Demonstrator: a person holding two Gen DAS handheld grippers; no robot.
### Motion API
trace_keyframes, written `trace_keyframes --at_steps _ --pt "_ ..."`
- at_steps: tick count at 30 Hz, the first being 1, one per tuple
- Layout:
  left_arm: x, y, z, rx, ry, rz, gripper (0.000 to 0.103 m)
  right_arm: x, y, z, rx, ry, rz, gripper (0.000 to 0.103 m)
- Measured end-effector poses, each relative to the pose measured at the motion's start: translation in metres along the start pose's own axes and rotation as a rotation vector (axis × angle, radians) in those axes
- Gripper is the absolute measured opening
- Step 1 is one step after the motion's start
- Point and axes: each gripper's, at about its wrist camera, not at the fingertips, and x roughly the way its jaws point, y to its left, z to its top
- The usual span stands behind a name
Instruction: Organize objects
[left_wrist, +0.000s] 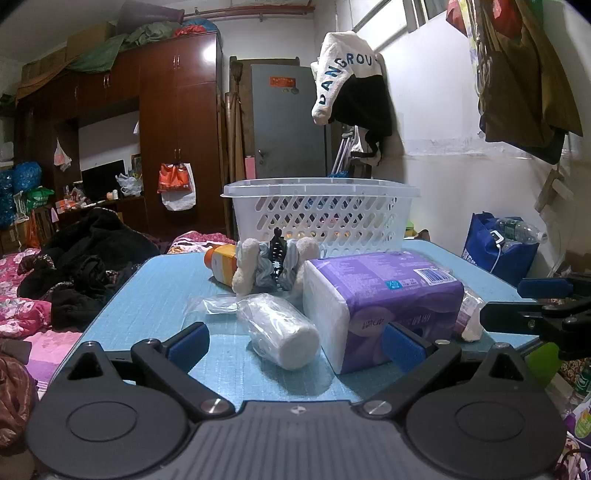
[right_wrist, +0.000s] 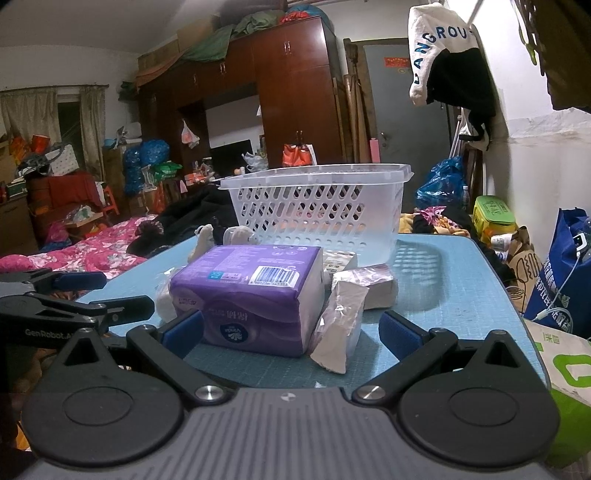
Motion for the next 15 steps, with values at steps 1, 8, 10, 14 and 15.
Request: trace_keyframes --at_steps 1,8,10,14,15 --pt "0.0000 0.0001 0.0000 0.000 0.001 0.000 0.101 0.0000 0.0003 0.0001 0.000 0.000 0.000 0.103" --pt "0.0000 0.0004 -0.0005 0.000 0.002 -0.002 0.101 0.0001 0.0003 -0.0001 0.000 0.000 0.000 0.103" --pt "-0.0001 0.0005 -0.0007 0.001 0.002 -0.001 0.101 0.0002 0.0003 0.0000 0.000 0.000 0.001 0.103" --pt "0.0002 0.0008 -0.0008 0.002 0.003 0.002 0.101 0.0003 0.0001 -0.0001 0.000 0.000 0.000 0.103" --pt "0.0003 0.0007 -0.0008 0.002 0.004 0.002 0.101 0.0003 0.0001 -0.0001 0.000 0.000 0.000 0.103"
